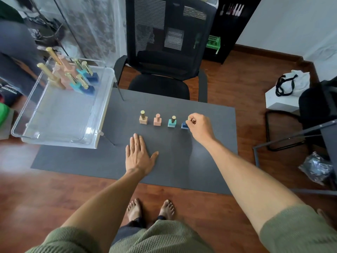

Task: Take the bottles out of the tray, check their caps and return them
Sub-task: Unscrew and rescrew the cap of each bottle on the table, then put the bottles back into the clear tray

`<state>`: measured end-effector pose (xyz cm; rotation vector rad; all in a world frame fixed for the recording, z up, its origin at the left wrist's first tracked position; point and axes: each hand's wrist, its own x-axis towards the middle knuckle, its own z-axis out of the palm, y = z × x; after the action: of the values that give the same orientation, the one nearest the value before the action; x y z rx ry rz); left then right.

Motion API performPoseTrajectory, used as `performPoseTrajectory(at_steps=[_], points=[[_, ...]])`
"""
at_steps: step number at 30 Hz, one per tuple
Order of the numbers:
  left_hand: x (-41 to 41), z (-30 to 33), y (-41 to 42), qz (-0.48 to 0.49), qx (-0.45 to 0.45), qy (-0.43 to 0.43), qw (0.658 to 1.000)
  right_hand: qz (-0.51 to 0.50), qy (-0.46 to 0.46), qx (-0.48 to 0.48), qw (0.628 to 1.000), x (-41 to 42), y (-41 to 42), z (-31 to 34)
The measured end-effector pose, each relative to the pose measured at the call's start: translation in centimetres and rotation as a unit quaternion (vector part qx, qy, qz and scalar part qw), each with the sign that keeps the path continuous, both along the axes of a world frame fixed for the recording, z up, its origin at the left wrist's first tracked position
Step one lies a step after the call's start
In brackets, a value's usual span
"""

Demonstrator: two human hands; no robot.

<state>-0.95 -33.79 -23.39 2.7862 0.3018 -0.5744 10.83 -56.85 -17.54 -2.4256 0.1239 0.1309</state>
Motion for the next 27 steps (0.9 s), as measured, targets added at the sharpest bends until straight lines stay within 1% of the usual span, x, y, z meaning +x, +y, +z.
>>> performPoseTrajectory(at_steps=[10, 15, 18, 22, 24, 27], points=[[0.2, 0.3, 0.1, -0.005, -0.002, 0.009, 1.000, -0.020, 0.019, 0.006, 1.000, -0.4, 0.1, 0.5], [0.4, 1.1, 0.3, -0.015, -0.007, 0.010, 1.000, -0.044, -0.043, -0.016, 0.998, -1.3, 0.8, 1.5], [0.8, 2.0, 0.4, -0.006, -0.022, 0.004, 1.000, -0.025, -0.078, -0.010, 0.997, -2.2, 2.0, 2.1], [2.1, 4.2, 1.0, 0.022, -0.060, -0.032, 0.997, 0.015, -0.108, -0.003, 0.994, -3.3, 4.6, 2.6], [3.2, 5.6, 1.6, 0.042, -0.072, -0.054, 0.995, 0.033, -0.100, -0.015, 0.994, -3.4, 6.1, 2.7], [5.1, 7.1, 2.6, 0.047, -0.076, -0.107, 0.990, 0.067, -0.084, -0.022, 0.994, -3.0, 8.0, 2.7]])
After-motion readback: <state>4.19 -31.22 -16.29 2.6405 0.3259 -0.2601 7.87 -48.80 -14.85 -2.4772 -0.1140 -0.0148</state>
